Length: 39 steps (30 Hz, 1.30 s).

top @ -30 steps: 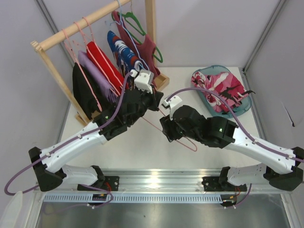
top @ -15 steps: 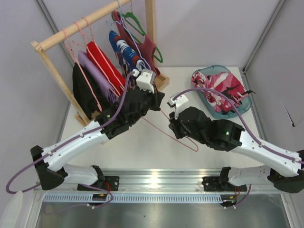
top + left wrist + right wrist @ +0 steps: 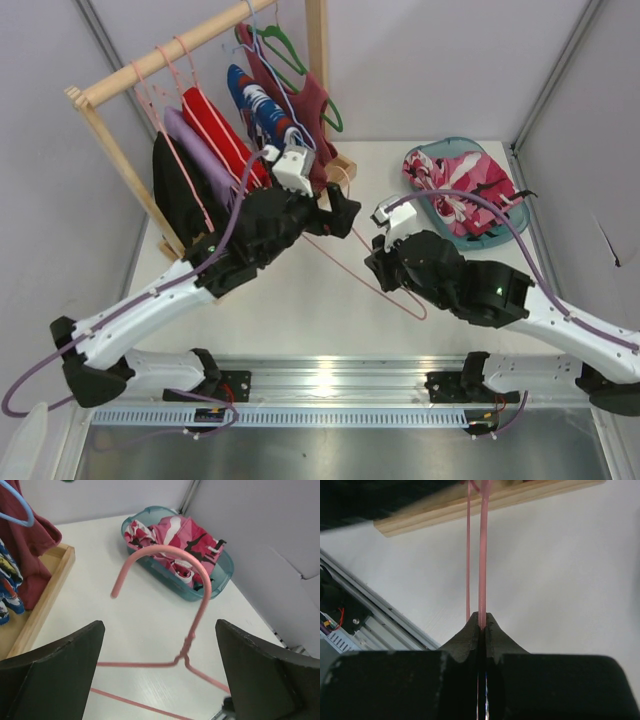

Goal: Remove the trousers from the hanger

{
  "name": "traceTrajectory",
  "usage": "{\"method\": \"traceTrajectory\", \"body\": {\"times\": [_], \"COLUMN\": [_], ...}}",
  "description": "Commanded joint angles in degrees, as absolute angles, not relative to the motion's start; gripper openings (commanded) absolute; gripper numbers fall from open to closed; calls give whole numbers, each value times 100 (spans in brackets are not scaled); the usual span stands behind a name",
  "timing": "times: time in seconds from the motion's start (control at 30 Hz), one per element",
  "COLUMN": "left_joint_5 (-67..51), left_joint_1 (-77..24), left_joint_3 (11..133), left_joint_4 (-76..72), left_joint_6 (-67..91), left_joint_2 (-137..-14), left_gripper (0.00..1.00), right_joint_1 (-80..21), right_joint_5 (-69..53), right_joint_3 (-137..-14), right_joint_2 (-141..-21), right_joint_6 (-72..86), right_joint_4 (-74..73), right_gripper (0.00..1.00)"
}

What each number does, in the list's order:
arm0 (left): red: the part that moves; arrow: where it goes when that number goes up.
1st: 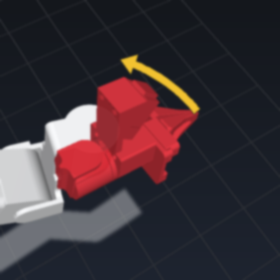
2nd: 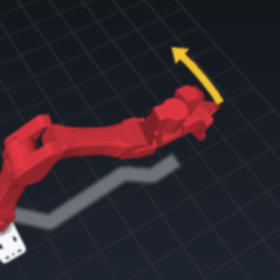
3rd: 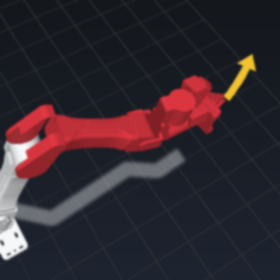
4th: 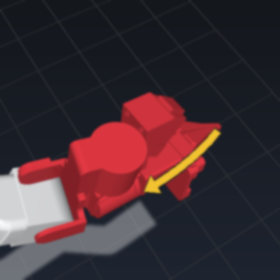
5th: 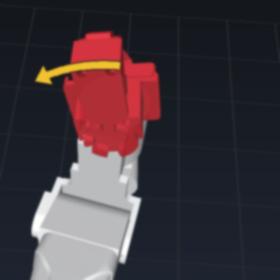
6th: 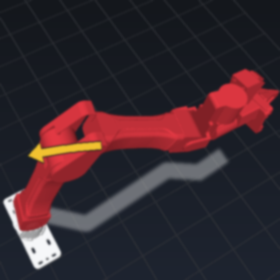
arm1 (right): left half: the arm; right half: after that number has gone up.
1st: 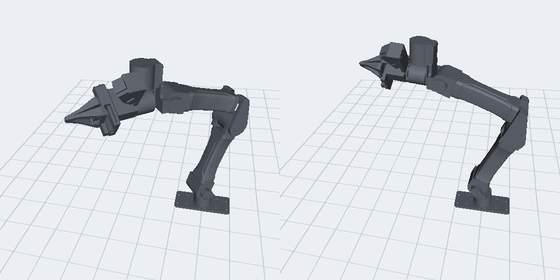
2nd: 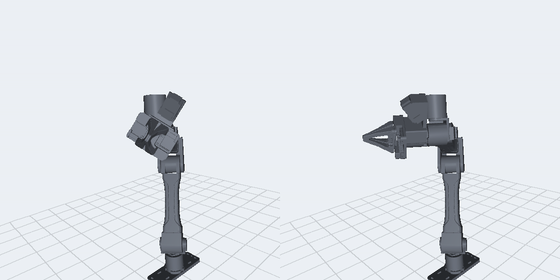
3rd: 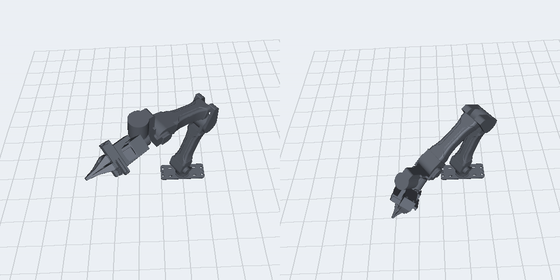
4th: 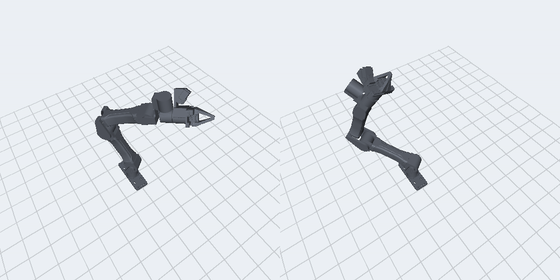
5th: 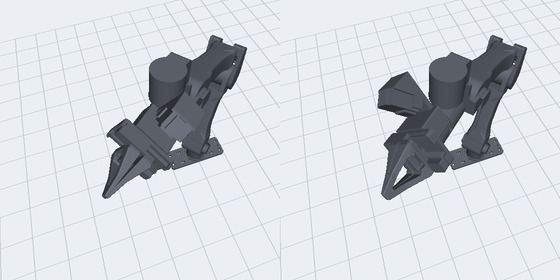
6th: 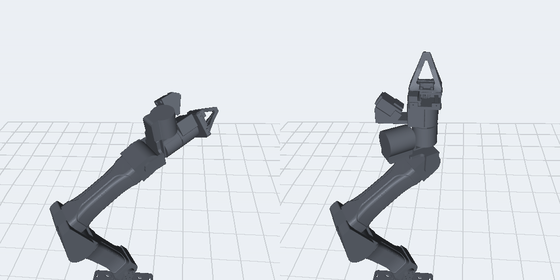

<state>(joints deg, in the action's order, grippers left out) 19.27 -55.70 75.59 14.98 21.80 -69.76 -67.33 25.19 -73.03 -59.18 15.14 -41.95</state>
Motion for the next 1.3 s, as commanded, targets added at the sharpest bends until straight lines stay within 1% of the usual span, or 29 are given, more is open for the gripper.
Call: {"method": "traceTrajectory", "body": {"times": [0.0, 0.1, 0.17, 0.37, 0.57, 0.67, 0.7, 0.8, 0.83, 0.93, 1.03, 1.07, 1.2, 1.27], "left_joint_5": [1898, 2109, 2232, 2584, 2347, 2145, 2127, 2048, 2022, 1846, 1819, 1845, 1846, 1793], "left_joint_1": [-5555, -5502, -5458, -5441, -5440, -5440, -5440, -5440, -5440, -5449, -5440, -5440, -5440, -5440], "left_joint_3": [7866, 7963, 8059, 8042, 7787, 7620, 7559, 7567, 7585, 7585, 7515, 7480, 7208, 7111], "left_joint_4": [1624, 1958, 2091, 2364, 2522, 2584, 2610, 2733, 2751, 2760, 2821, 2873, 2909, 2874], "left_joint_6": [2048, 2074, 2109, 1960, 1977, 2030, 2039, 2048, 2013, 1925, 1793, 1776, 1679, 1670], "left_joint_2": [-6285, -5803, -5556, -4712, -4255, -4131, -4113, -4104, -4104, -4078, -4061, -4052, -3982, -3911], "left_gripper": [100, 99, 99, 100, 99, 99, 99, 99, 100, 100, 99, 99, 99, 99], "right_joint_1": [-6305, -5767, -5303, -4528, -4044, -3693, -3387, -2762, -2386, -1961, -1425, -1250, -1187, -1187], "right_joint_5": [2218, 1628, 1267, 1160, 1115, 1283, 1161, 573, 223, -139, -1122, -1647, -2659, -2795], "right_joint_3": [-6954, -6680, -6723, -7390, -7716, -7909, -8093, -8532, -8830, -9087, -9395, -9639, -10379, -10599], "right_joint_2": [-5749, -5564, -5485, -5151, -5325, -5571, -5651, -6125, -6248, -6626, -7013, -7135, -7838, -8225], "right_joint_6": [1529, 1669, 1670, 1135, 388, -17, -183, -360, -378, -588, -677, -677, -940, -949], "right_joint_4": [-3850, -3823, -3963, -4456, -3904, -3464, -3341, -3410, -3436, -3174, -2761, -2629, -2497, -2339], "right_gripper": [0, 0, 0, 0, 0, 0, 0, 0, 0, 0, 0, 0, 0, 0]}}
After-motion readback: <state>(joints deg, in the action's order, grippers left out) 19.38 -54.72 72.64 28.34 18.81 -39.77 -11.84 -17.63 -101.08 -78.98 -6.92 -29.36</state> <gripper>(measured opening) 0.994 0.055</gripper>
